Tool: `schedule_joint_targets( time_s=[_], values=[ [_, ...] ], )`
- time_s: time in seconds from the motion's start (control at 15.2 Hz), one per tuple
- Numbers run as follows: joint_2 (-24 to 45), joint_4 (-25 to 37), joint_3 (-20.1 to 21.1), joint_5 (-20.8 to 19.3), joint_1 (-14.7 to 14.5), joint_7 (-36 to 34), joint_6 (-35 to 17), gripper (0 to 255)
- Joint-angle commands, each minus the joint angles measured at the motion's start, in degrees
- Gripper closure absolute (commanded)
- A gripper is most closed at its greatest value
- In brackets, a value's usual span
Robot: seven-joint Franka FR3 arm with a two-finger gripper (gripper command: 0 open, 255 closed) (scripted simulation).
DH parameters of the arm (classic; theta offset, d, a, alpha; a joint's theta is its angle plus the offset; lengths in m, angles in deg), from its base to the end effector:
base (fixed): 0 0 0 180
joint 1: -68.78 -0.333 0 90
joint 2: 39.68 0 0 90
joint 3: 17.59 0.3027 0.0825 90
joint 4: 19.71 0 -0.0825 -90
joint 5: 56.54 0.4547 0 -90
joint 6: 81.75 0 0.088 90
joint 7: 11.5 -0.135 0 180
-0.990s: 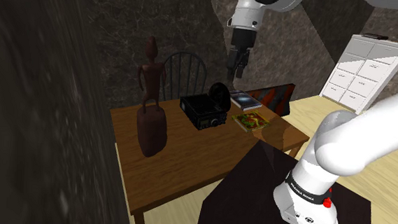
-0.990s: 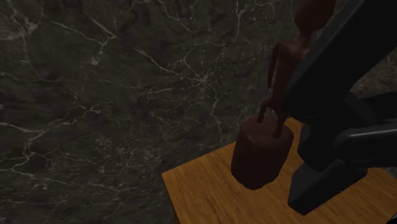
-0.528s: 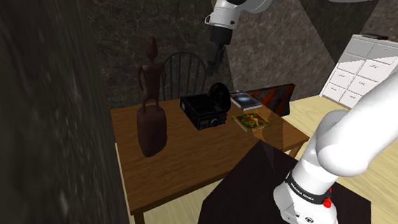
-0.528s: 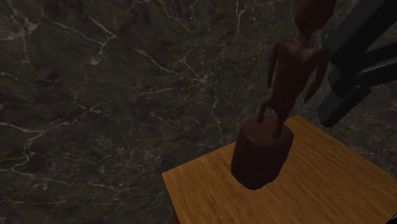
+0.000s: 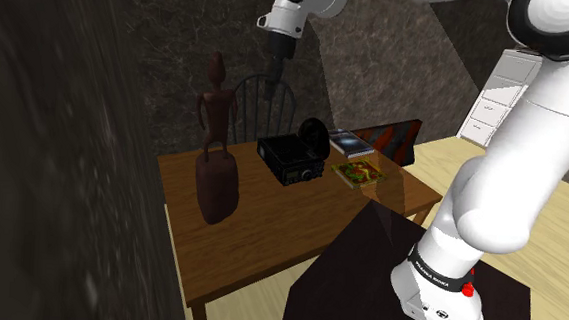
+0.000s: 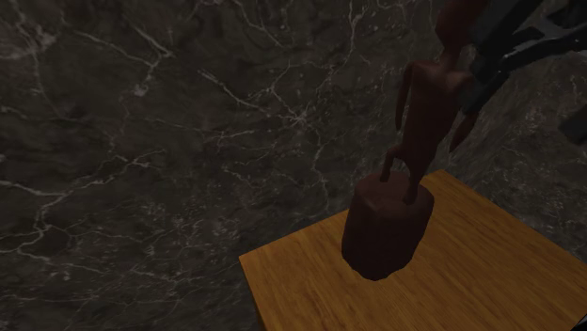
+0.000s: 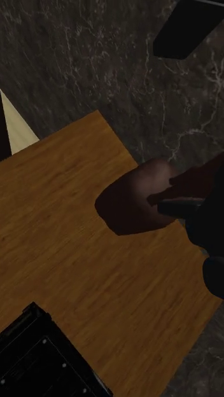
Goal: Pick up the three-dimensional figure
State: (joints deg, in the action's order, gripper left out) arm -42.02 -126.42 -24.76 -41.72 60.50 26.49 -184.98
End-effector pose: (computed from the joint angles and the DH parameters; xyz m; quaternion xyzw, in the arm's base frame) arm 0.6166 0.0398 0.4727 -0.9444 -0.3028 -0.0308 0.1244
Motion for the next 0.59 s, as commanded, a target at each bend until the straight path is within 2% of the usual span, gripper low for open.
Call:
schedule_joint_targets(
  time_s=[0.0,0.46,0.53],
  values=[
    [4.38,5.3,0.17,1.56,-0.38,3.28,0.5,0],
    [18.77,25.0,2.28,6.03,-0.47,12.43,4.18,0],
    [18.7,24.15,2.33,6.06,-0.48,12.65,3.43,0]
  ],
)
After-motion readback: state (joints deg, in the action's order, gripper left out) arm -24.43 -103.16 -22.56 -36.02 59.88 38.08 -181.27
